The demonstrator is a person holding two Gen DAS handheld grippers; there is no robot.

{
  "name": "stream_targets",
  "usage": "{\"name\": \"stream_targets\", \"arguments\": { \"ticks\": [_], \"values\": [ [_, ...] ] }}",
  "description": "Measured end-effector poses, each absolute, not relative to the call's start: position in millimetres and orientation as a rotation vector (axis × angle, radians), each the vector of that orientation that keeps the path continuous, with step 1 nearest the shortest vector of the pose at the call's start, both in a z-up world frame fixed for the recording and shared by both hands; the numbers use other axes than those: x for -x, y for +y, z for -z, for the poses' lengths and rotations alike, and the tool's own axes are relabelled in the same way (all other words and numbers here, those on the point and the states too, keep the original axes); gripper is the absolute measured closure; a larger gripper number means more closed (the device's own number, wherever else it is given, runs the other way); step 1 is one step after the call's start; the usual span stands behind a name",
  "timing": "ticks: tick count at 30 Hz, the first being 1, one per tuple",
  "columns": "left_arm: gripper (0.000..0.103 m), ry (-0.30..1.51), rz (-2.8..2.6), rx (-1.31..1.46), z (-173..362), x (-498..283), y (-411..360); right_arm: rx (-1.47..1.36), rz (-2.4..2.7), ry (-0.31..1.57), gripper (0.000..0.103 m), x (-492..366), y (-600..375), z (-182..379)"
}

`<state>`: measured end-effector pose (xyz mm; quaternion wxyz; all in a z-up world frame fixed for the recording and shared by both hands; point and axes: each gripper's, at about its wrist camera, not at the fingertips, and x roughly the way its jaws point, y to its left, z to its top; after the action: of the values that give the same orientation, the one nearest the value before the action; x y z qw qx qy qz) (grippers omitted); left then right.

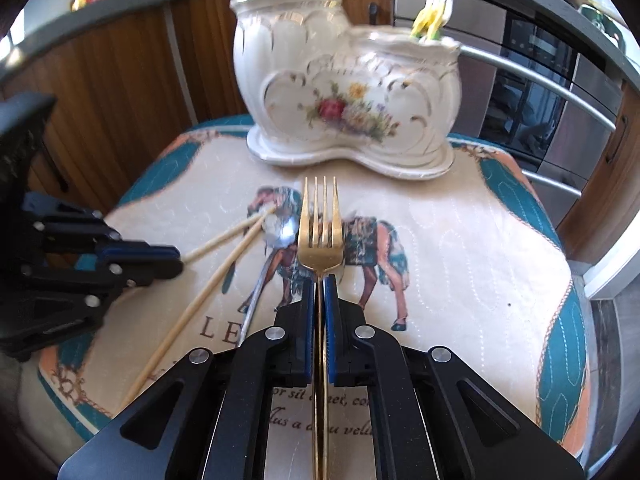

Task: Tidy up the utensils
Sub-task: 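Grasp another chopstick with left tool while right tool grasps the gold fork, then lift the chopstick with left tool while right tool carries the gold fork over the short pot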

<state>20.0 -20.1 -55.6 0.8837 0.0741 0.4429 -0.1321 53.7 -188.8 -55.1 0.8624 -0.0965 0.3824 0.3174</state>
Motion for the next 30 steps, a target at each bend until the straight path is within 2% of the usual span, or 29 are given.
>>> {"name": "stream_targets", "arguments": {
  "ticks": [15,30],
  "values": [
    [0.099,0.804,0.278,-0.123,26,-7,-14,0.079,-0.703,0.456,0.097,-22,-222,-14],
    [0.099,0.384,0.272,0.019,-70,8,1,-0.049,-0.614,0.220,0.097,-40,-232,-82]
  ]
}}
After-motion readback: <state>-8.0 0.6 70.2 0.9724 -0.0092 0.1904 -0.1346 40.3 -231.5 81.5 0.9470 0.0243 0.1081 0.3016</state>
